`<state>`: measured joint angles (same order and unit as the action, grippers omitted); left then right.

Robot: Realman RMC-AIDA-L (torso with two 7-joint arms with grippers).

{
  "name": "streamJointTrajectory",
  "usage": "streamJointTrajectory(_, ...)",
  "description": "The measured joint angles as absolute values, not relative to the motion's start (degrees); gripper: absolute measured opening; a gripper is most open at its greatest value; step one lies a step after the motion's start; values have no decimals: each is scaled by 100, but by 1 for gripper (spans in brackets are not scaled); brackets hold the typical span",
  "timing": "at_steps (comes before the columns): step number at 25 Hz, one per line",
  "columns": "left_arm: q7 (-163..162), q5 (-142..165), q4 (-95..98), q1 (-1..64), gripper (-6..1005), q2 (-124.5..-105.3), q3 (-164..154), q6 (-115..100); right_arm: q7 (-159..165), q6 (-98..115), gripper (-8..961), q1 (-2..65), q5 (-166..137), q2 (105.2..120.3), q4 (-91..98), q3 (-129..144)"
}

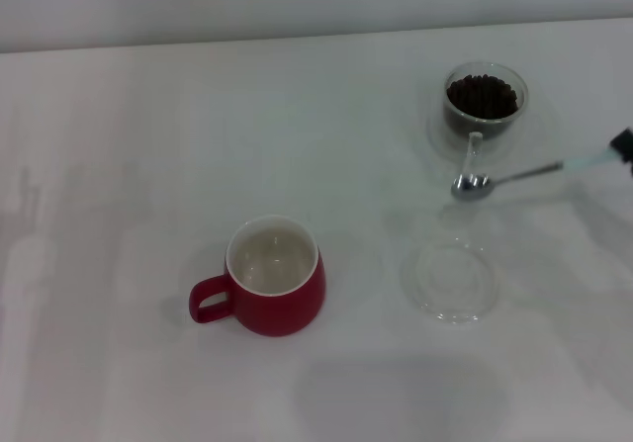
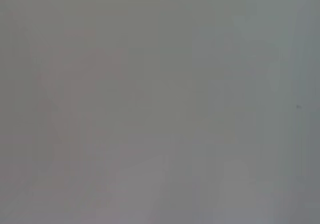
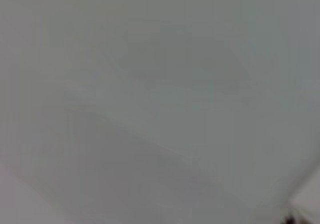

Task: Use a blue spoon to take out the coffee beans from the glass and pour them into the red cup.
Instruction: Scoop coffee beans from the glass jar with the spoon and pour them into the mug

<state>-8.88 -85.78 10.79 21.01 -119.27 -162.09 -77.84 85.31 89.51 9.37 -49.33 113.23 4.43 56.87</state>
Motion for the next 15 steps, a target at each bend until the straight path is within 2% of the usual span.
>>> streamJointTrajectory(15,-884,-8551,1081,2170,664,-11936,-16183,-7780,8304,8148,147,1427,-4946,11322,1543,4907)
